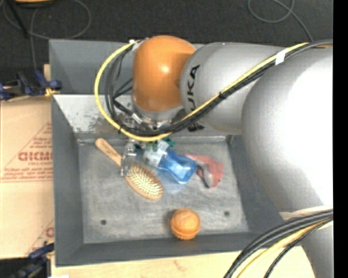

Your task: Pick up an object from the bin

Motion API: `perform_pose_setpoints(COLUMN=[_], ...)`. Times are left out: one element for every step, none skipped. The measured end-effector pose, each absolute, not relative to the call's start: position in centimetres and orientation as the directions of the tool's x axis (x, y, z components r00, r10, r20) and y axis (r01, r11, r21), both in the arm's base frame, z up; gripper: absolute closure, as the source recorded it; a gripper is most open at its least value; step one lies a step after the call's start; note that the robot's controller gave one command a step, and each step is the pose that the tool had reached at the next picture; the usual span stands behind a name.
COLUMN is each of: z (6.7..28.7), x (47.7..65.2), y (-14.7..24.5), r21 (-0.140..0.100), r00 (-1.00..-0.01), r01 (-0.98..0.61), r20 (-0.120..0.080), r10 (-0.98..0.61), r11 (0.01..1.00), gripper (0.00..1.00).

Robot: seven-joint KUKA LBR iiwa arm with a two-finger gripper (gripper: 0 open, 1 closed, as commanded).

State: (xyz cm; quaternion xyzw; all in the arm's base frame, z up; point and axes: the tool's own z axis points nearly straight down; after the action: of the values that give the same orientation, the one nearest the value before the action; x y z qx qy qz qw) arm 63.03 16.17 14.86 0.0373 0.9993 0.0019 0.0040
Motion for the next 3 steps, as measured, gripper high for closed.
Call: perform_pose_setpoints(z=[10.8, 12.1, 8.0], x=[63.1, 64.5, 65.4], y=[16.0, 16.0, 16.8], r21=[0.001, 0.003, 0.001], r00=[-0.993, -0.958, -0.961], r01=[0.114, 0.285, 0.278], r20=[0.002, -0.004, -0.006], r10=[0.114, 0.285, 0.278], r11=[0.993, 0.959, 0.961], gripper=[0.00, 0.00, 0.00])
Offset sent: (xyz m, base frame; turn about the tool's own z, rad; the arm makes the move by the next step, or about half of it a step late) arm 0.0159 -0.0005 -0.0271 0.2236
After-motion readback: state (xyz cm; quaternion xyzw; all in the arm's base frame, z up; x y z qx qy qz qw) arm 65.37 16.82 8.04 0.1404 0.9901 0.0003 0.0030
